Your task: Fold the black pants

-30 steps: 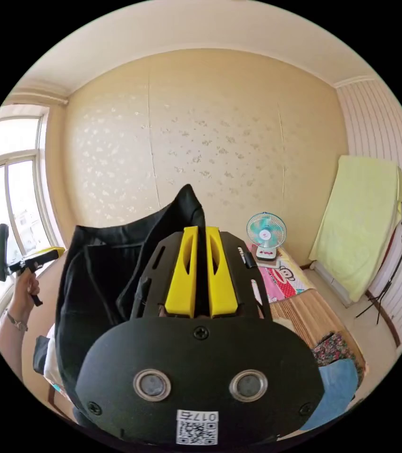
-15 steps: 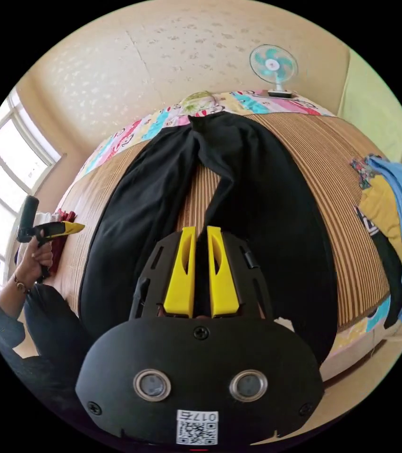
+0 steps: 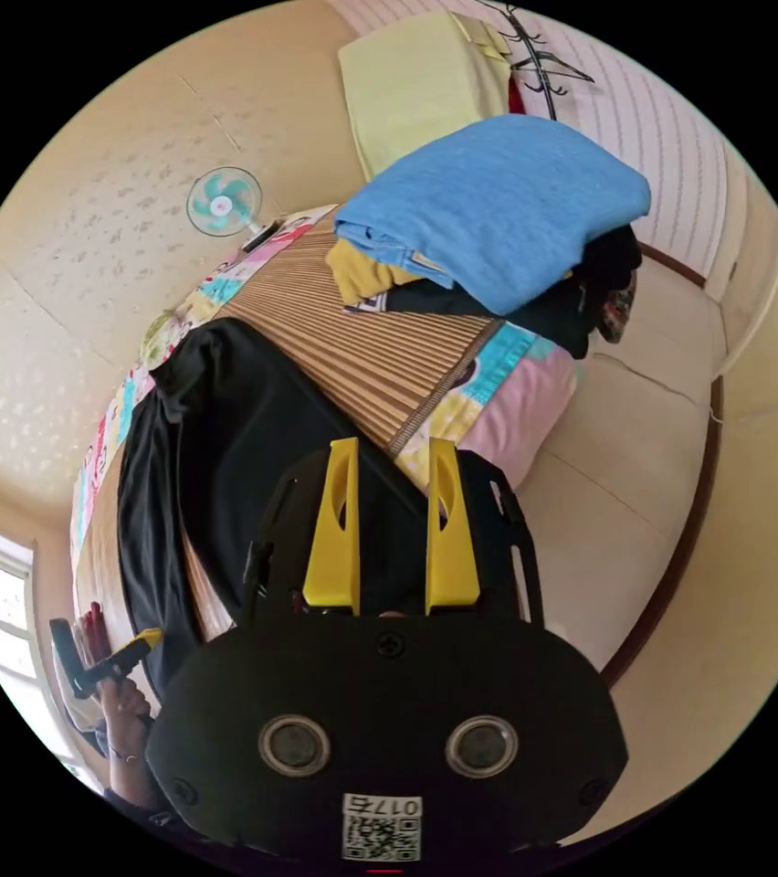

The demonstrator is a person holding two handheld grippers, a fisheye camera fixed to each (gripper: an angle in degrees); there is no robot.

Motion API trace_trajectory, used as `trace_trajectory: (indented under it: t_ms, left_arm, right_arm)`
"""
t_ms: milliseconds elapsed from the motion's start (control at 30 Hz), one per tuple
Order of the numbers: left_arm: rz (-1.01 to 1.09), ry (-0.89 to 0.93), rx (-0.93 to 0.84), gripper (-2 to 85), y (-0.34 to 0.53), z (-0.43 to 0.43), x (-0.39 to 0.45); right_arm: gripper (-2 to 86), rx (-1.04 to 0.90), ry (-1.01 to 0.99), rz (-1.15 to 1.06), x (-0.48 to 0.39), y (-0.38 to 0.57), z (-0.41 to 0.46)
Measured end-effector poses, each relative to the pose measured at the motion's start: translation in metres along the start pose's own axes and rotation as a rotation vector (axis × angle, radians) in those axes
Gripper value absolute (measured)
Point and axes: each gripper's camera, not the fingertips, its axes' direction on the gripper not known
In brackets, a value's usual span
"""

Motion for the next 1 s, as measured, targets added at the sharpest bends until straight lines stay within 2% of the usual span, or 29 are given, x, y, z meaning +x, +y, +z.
trace_trajectory:
  t_ms: [133,200,367,433,533,600,633,700,767,833,867,933,1000]
  left_arm:
    - [0.041,0.062,0.035,7.4,-0.005,-0.035,-0.002]
    - [0.064,0.086,0.039,8.0,-0.005,-0.056,-0.005]
    - [0.043,0.174,0.04,8.5,0.0,-0.094,-0.021]
    - [0.042,0.216,0.055,8.8,-0.002,-0.111,-0.026]
    - [0.047,0.248,0.14,10.4,0.0,-0.147,-0.031]
    - [0.047,0.285,0.218,11.5,0.004,-0.179,-0.035]
    - [0.046,0.295,0.232,11.9,0.004,-0.187,-0.037]
    - [0.04,0.353,0.285,13.1,0.006,-0.216,-0.044]
    - [0.021,0.419,0.332,13.9,0.008,-0.239,-0.054]
    - [-0.011,0.517,0.412,16.0,0.015,-0.262,-0.068]
    - [-0.042,0.566,0.468,16.6,0.021,-0.276,-0.08]
    - [-0.096,0.551,0.464,18.0,0.024,-0.285,-0.093]
    - [-0.16,0.486,0.32,19.5,0.018,-0.272,-0.101]
  right_arm:
    - [13.8,-0.26,-0.188,-0.042,0.048,-0.023,0.046]
    - [13.8,-0.273,-0.33,0.038,0.075,-0.038,0.042]
    - [8.2,-0.368,-0.333,-0.073,0.097,-0.062,0.012]
    - [6.4,-0.265,-0.404,-0.026,0.104,-0.074,-0.026]
    - [4.7,0.075,-0.61,-0.029,0.095,-0.092,-0.117]
    - [4.1,0.153,-0.753,-0.147,0.062,-0.102,-0.158]
    - [3.9,0.138,-0.82,-0.281,0.028,-0.105,-0.177]
    - [3.8,0.042,-0.875,-0.5,-0.035,-0.096,-0.192]
    - [3.7,-0.169,-0.914,-0.821,-0.115,-0.047,-0.187]
    - [3.6,-0.349,-0.909,-0.982,-0.15,0.009,-0.164]
    - [3.6,-0.454,-0.888,-1.035,-0.159,0.044,-0.146]
    - [3.5,-0.533,-0.869,-1.039,-0.155,0.083,-0.127]
    - [3.4,-0.565,-0.894,-0.989,-0.14,0.105,-0.116]
